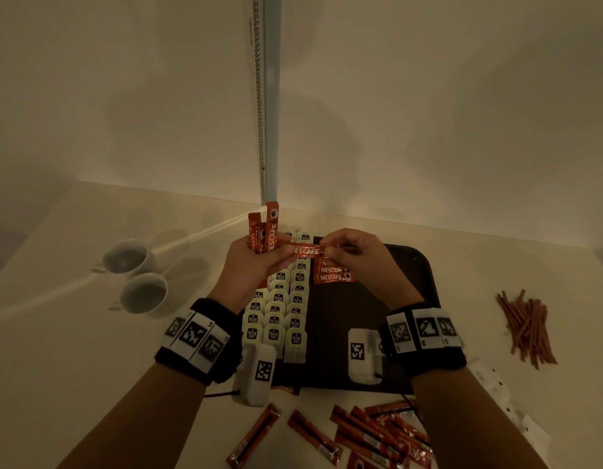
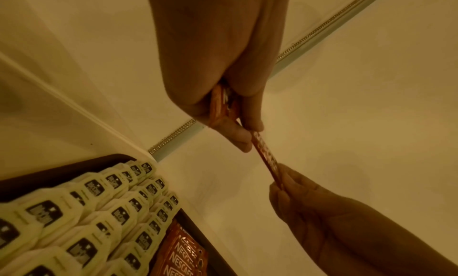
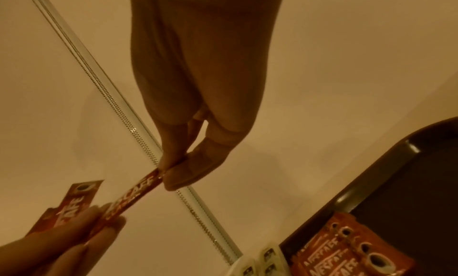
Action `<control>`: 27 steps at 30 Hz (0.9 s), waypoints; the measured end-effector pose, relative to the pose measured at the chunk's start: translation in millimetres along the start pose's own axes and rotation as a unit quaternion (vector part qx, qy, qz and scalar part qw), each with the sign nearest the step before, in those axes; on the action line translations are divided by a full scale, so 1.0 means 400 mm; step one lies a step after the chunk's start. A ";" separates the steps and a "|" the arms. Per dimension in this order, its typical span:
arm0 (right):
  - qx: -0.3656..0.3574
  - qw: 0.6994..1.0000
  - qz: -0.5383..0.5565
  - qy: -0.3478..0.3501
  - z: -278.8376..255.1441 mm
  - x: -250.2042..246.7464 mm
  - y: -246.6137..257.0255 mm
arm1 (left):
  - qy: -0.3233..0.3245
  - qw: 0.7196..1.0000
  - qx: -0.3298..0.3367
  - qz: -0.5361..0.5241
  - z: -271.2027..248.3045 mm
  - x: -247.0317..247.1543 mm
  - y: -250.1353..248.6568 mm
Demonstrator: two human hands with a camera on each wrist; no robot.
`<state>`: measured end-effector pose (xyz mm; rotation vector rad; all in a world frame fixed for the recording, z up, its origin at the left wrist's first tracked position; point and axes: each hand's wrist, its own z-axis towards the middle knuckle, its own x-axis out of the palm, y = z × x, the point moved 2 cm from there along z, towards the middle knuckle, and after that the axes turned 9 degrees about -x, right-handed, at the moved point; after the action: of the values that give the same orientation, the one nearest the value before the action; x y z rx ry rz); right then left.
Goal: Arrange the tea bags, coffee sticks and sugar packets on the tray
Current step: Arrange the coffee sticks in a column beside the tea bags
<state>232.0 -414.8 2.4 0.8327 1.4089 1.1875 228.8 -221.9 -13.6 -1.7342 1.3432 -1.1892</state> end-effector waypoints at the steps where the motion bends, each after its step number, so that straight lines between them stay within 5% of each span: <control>1: 0.004 1.000 -0.012 0.003 -0.001 -0.011 -0.012 | -0.010 1.000 -0.007 0.000 0.001 -0.006 0.003; 5: 0.044 0.989 -0.137 -0.023 -0.011 -0.062 -0.119 | -0.094 0.993 -0.053 0.035 -0.001 -0.051 0.021; 14: 0.204 0.964 -0.165 -0.040 -0.044 -0.057 -0.329 | -0.087 0.987 -0.137 0.000 0.012 -0.107 0.063; 27: 0.202 0.951 -0.182 -0.148 -0.001 -0.019 -0.367 | -0.083 0.985 -0.149 0.036 -0.001 -0.093 0.048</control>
<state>250.2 -460.5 -136.2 0.9339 1.4924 0.4750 218.5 -191.4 -40.6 -1.9247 1.5276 -0.8143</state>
